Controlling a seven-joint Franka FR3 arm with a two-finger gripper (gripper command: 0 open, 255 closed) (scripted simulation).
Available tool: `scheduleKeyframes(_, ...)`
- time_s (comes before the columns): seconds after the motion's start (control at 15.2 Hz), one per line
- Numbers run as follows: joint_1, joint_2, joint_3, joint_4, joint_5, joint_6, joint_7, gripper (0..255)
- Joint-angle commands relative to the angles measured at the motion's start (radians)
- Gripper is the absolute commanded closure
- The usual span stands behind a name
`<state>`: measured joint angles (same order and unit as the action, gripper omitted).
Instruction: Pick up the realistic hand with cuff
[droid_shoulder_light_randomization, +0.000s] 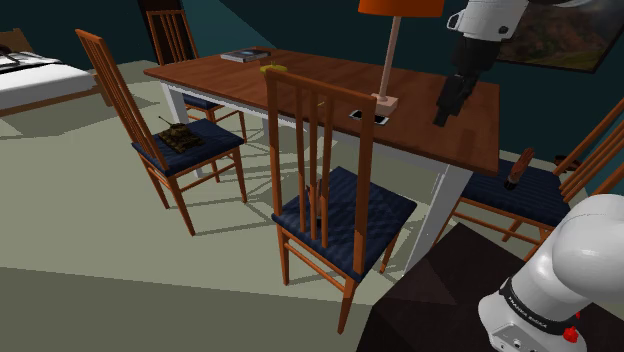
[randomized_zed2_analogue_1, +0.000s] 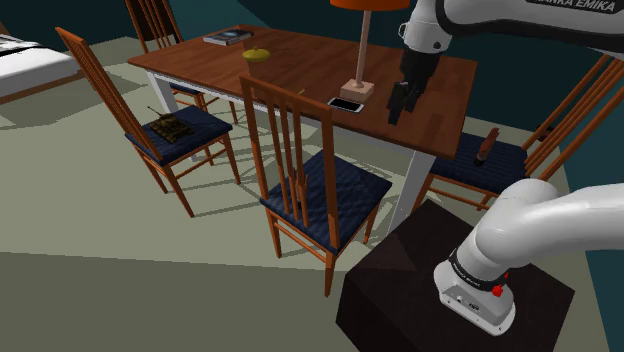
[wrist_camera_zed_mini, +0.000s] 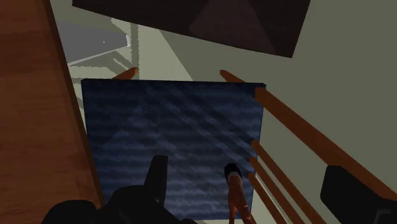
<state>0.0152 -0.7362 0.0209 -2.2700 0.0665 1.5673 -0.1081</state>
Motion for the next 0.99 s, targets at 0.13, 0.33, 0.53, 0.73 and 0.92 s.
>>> scheduleKeyframes(0.13,0.001,0.057,0.019,-0.002,0.016,0.047,0.031,0)
scheduleKeyframes(0.33,0.002,0.150,0.045,0.003,0.037,0.115,0.076,0)
scheduleKeyframes(0.53,0.003,0.249,0.070,0.021,0.054,0.180,0.120,0)
scheduleKeyframes(0.73,0.004,0.354,0.092,0.049,0.067,0.239,0.163,0)
scheduleKeyframes(0.92,0.006,0.464,0.112,0.089,0.076,0.292,0.205,0)
